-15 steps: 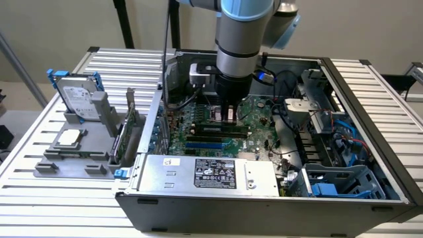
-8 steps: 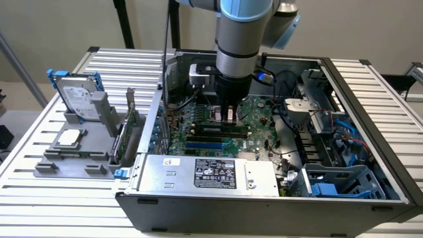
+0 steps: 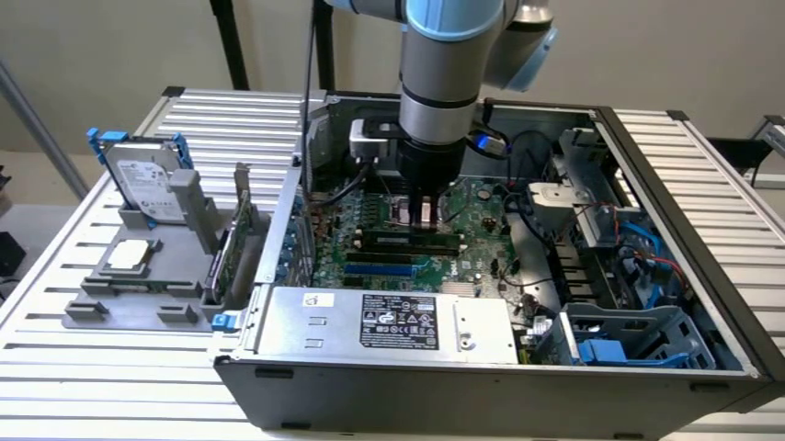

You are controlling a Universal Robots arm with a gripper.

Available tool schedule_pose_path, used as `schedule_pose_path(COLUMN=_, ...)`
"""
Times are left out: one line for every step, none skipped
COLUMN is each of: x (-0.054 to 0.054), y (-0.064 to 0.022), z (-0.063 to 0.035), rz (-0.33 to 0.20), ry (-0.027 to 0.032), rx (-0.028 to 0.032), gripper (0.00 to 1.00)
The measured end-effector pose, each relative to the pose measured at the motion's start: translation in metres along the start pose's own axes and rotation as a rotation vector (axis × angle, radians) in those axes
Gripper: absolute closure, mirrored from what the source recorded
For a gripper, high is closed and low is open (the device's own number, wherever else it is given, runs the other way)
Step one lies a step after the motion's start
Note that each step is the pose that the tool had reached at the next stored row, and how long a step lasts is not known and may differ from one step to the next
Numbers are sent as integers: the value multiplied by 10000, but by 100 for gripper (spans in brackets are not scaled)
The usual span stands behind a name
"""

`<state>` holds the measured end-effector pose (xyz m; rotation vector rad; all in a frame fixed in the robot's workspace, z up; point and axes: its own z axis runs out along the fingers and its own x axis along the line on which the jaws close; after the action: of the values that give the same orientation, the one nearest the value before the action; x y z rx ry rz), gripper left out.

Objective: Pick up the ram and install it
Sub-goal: 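Insert the ram into the slot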

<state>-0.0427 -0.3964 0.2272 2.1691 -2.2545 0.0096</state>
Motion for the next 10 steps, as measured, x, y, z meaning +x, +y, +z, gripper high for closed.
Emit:
schedule_pose_path(x=-5, y=1, z=1, rz=-1, ry=1, rx=2, gripper=87)
schedule_pose_path(x=-11, y=1, z=2, rz=-1, ry=2, rx=4, gripper=87)
schedule_pose_path(x=-15, y=1, z=5, rz=0, ry=1, rx=7, gripper=87)
schedule_pose_path(x=-16, y=1, z=7, rz=0, ry=2, rx=9, gripper=87)
schedule_pose_path(x=-17, y=1, z=10, rz=-1, ry=4, rx=13, gripper=87)
schedule_pose_path(x=-17, y=1, z=13, rz=0, ry=5, rx=15, gripper=87)
schedule_pose_path(x=-17, y=1, z=17, rz=0, ry=7, rx=17, gripper=87)
schedule_pose_path(x=-17, y=1, z=22, rz=0, ry=5, rx=19, gripper=87)
schedule_pose_path(x=-17, y=1, z=28, rz=0, ry=6, rx=21, gripper=87)
schedule_pose_path(x=-17, y=1, z=33, rz=0, ry=5, rx=23, gripper=87)
